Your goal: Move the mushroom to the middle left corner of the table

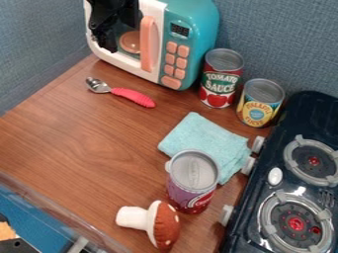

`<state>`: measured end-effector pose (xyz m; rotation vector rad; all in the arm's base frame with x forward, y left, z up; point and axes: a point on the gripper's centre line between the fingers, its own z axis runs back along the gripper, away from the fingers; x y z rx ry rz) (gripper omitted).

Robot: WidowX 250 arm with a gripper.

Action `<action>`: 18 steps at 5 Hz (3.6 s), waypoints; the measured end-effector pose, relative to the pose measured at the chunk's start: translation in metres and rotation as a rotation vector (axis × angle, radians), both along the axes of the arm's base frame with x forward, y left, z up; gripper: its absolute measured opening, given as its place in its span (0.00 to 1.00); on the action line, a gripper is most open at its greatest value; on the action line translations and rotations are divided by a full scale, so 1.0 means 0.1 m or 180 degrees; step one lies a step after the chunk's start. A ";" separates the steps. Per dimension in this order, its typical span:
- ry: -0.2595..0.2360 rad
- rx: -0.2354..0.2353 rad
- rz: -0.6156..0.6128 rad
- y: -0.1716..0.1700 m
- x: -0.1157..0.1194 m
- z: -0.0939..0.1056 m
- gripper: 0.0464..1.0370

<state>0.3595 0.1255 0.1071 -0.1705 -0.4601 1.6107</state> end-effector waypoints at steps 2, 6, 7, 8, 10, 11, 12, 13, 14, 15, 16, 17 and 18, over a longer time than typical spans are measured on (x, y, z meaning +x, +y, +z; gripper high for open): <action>0.0210 -0.0026 -0.0568 -0.08 -0.15 -0.25 0.96; 0.0262 0.0326 -0.2910 -0.99 -1.09 -0.24 0.96; 0.0332 0.0329 -0.3310 -1.28 -1.32 -0.35 0.96; 0.0449 0.0354 -0.3701 -1.47 -1.46 -0.52 0.96; 0.0565 0.0323 -0.4004 -1.62 -1.47 -0.74 0.96; 0.0651 0.0346 -0.4187 -1.70 -1.45 -0.85 0.96; 0.0715 0.0334 -0.4237 -1.71 -1.46 -0.95 0.96; 0.0660 0.0322 -0.4347 -1.78 -1.44 -0.99 0.96; 0.0656 0.0215 -0.4406 -1.84 -1.42 -1.05 0.96; 0.0660 0.0239 -0.4547 -1.91 -1.42 -1.08 0.96; 0.0685 0.0194 -0.4577 -1.93 -1.42 -1.11 0.93; 0.0642 0.0258 -0.4572 -1.93 -1.45 -1.12 0.65; 0.0638 0.0328 -0.4631 -1.94 -1.49 -1.13 0.36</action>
